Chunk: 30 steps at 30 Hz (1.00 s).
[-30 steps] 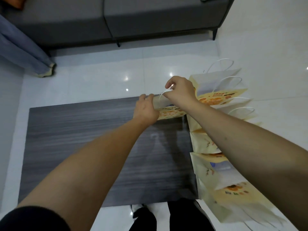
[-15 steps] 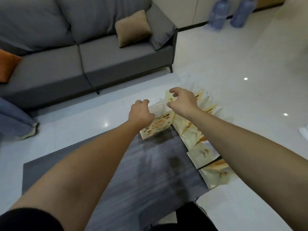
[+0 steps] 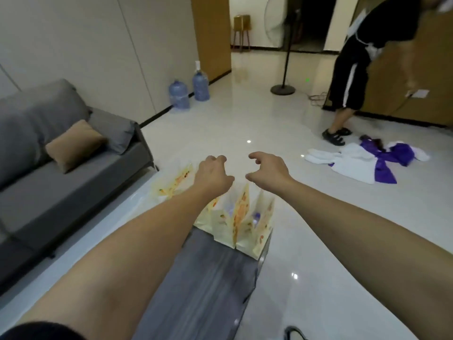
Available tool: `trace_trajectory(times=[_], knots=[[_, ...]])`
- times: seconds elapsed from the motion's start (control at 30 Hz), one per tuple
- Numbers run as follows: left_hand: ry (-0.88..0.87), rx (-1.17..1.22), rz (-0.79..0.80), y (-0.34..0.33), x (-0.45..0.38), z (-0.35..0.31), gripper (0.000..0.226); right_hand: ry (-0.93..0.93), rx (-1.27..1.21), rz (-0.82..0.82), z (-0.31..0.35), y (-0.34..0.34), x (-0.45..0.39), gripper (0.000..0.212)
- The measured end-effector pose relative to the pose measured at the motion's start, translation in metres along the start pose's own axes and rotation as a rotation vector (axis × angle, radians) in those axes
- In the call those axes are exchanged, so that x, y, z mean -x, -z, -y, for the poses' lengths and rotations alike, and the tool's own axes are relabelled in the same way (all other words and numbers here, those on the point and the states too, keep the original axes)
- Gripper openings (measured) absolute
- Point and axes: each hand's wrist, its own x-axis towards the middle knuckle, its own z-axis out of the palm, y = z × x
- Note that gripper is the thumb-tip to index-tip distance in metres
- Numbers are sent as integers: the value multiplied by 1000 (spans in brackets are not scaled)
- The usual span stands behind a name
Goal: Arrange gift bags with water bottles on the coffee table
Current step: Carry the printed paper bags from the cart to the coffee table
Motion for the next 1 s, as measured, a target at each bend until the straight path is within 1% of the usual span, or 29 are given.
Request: trace_trajectory(times=[0.13, 0.3, 0.43, 0.53, 0.67, 0.77, 0.9, 1.0], knots=[[-204, -36, 46, -30, -1, -107, 63, -115, -18, -129, -72, 75, 31, 65], [-434, -35, 119, -87, 17, -260, 60, -294, 18, -285, -189, 169, 88, 67], [-614, -55, 205, -147, 54, -390, 58, -469, 30, -370, -291, 247, 146, 67], [-776, -95, 259, -193, 89, -484, 62, -597, 65, -420, -362, 303, 195, 67], [-945, -86, 356, -248, 140, -597, 63, -754, 94, -483, -445, 359, 269, 67], [-1097, -117, 439, -284, 179, -664, 62, -889, 77, -552, -494, 388, 326, 70], [-1298, -130, 523, -327, 226, -732, 61, -1083, 15, -637, -543, 410, 391, 76], [-1435, -143, 613, -354, 255, -772, 57, -1189, 16, -675, -569, 421, 431, 72]])
